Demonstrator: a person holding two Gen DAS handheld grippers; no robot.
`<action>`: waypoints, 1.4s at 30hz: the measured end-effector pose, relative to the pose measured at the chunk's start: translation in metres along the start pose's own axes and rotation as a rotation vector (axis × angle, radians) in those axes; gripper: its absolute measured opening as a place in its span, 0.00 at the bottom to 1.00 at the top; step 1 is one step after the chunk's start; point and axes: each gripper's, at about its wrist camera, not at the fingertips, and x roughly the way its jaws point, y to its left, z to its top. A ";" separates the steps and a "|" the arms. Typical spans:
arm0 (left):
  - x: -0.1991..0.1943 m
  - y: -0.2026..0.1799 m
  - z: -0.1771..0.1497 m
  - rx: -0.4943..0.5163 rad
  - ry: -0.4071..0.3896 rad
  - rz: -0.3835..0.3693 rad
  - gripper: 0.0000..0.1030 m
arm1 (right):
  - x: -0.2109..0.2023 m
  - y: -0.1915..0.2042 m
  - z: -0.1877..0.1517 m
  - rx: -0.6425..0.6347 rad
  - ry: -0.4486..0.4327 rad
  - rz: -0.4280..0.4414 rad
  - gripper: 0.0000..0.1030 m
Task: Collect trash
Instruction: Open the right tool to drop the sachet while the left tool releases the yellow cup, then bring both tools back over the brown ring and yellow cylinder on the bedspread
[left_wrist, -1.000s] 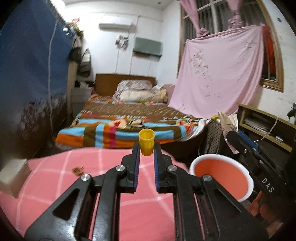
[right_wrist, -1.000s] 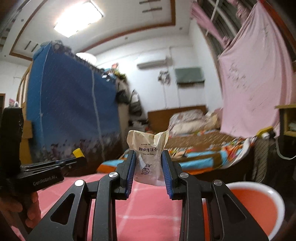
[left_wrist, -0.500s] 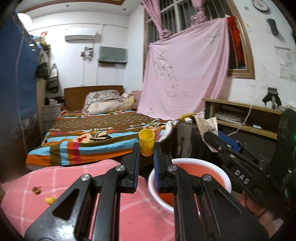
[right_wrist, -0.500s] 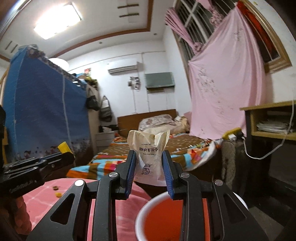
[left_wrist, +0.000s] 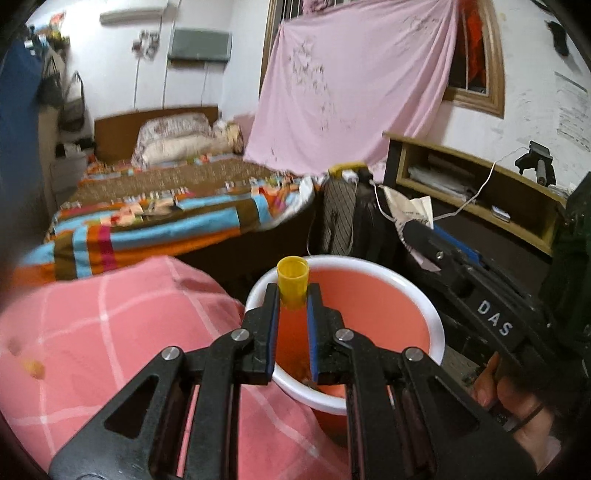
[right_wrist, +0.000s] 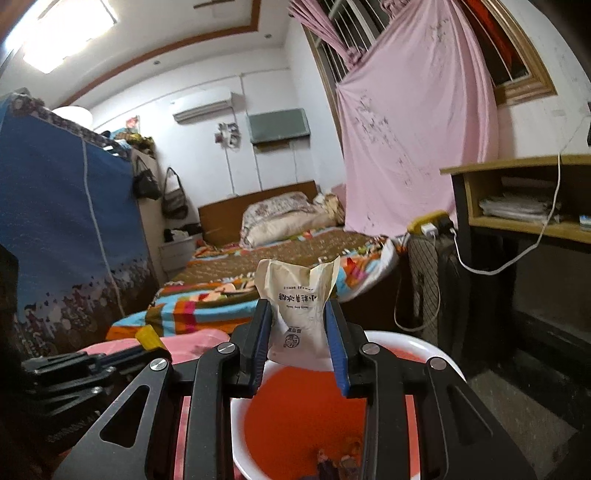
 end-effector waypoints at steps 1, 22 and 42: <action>0.004 0.001 0.000 -0.011 0.020 -0.008 0.00 | 0.002 -0.002 -0.001 0.007 0.011 -0.005 0.28; 0.049 -0.006 -0.009 -0.117 0.224 -0.050 0.00 | 0.016 -0.020 -0.011 0.082 0.139 -0.040 0.39; 0.041 0.004 -0.011 -0.144 0.192 -0.023 0.17 | 0.016 -0.025 -0.011 0.092 0.127 -0.061 0.45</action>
